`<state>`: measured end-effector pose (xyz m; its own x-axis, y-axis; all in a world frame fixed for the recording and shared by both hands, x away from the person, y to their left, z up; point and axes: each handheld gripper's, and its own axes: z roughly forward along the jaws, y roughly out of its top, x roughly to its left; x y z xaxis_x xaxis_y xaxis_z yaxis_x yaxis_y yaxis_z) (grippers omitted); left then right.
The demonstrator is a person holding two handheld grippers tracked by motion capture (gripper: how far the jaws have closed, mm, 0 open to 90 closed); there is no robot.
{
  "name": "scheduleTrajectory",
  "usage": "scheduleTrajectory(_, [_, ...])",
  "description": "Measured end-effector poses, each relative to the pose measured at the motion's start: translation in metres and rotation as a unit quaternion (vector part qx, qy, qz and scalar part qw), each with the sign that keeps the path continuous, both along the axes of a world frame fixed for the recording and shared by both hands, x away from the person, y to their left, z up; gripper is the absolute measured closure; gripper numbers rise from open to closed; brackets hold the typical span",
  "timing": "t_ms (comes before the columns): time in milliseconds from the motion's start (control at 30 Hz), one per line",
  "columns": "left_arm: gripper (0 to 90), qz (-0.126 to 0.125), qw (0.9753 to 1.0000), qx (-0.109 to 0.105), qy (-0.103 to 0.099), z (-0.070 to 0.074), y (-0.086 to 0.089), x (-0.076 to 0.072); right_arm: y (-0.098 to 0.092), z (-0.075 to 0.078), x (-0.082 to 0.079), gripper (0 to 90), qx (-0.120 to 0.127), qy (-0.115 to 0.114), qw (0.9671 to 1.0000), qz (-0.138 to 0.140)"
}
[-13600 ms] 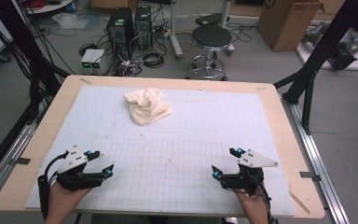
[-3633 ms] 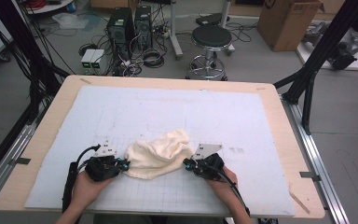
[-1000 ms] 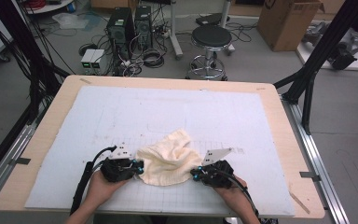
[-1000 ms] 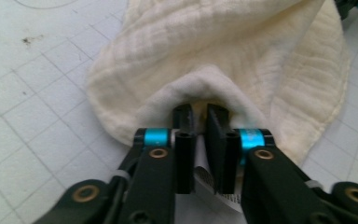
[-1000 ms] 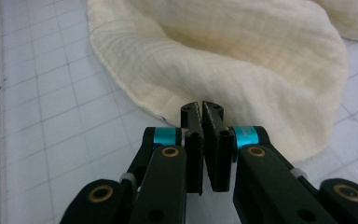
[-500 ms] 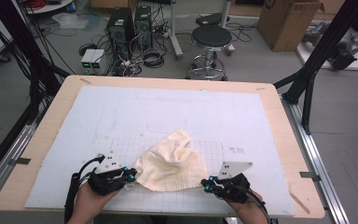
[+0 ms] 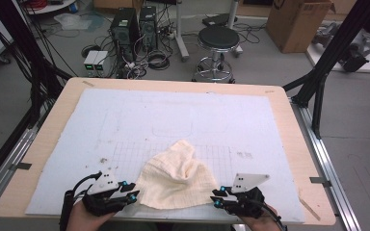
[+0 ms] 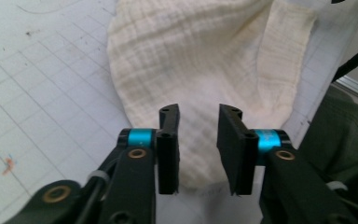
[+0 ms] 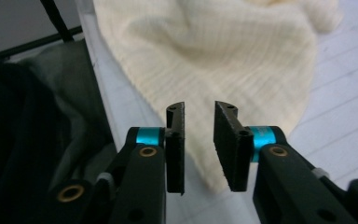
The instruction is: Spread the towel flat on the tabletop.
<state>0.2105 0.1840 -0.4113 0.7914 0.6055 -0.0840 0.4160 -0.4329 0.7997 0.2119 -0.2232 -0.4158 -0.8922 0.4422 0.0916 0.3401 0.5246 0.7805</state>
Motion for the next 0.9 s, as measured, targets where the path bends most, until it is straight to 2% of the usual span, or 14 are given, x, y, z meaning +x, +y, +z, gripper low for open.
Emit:
scheduleTrajectory(167, [61.2, 0.001, 0.9998, -0.016, 0.008, 0.001, -0.007, 0.03, 0.007, 0.012, 0.019, 64.9, 0.006, -0.018, 0.9997, -0.015])
scheduleTrajectory(267, [58.8, 0.009, 0.9994, -0.03, 0.014, -0.002, -0.013, 0.05, 0.012, 0.012, 0.038, 62.4, 0.011, -0.015, 0.9994, -0.03])
scheduleTrajectory(367, [55.5, 0.004, 0.9995, -0.03, 0.009, -0.005, -0.019, 0.065, 0.02, 0.008, 0.057, 60.7, 0.005, -0.014, 0.9991, -0.039])
scheduleTrajectory(400, [52.4, -0.002, 0.9993, -0.034, 0.018, -0.006, -0.021, 0.069, 0.023, 0.006, 0.063, 59.8, 0.001, -0.012, 0.9991, -0.041])
scheduleTrajectory(467, [48.7, -0.013, 0.9983, -0.032, 0.046, -0.01, -0.026, 0.077, 0.027, 0.002, 0.075, 58.8, -0.008, -0.006, 0.9991, -0.042])
scheduleTrajectory(567, [48.5, -0.022, 0.9987, -0.008, 0.044, -0.013, -0.035, 0.082, 0.032, -0.005, 0.088, 56.4, -0.013, 0.006, 0.999, -0.042])
scheduleTrajectory(633, [53.4, -0.014, 0.9988, 0.017, 0.044, -0.016, -0.04, 0.084, 0.034, -0.01, 0.094, 56.1, -0.02, 0.018, 0.9986, -0.045])
scheduleTrajectory(667, [59.3, -0.012, 0.9985, 0.028, 0.046, -0.018, -0.041, 0.086, 0.036, -0.013, 0.096, 57.1, -0.023, 0.023, 0.9985, -0.045])
scheduleTrajectory(733, [70.1, -0.009, 0.998, 0.039, 0.049, -0.021, -0.041, 0.088, 0.038, -0.018, 0.098, 65.2, -0.035, 0.043, 0.9978, -0.038])
scheduleTrajectory(833, [85.8, 0.003, 0.9981, 0.057, 0.025, -0.021, -0.039, 0.085, 0.039, -0.02, 0.096, 80.4, -0.044, 0.04, 0.9979, -0.025])
scheduleTrajectory(900, [88.6, 0.013, 0.9983, 0.054, 0.016, -0.018, -0.032, 0.082, 0.036, -0.017, 0.094, 83.8, -0.041, 0.041, 0.998, -0.026])
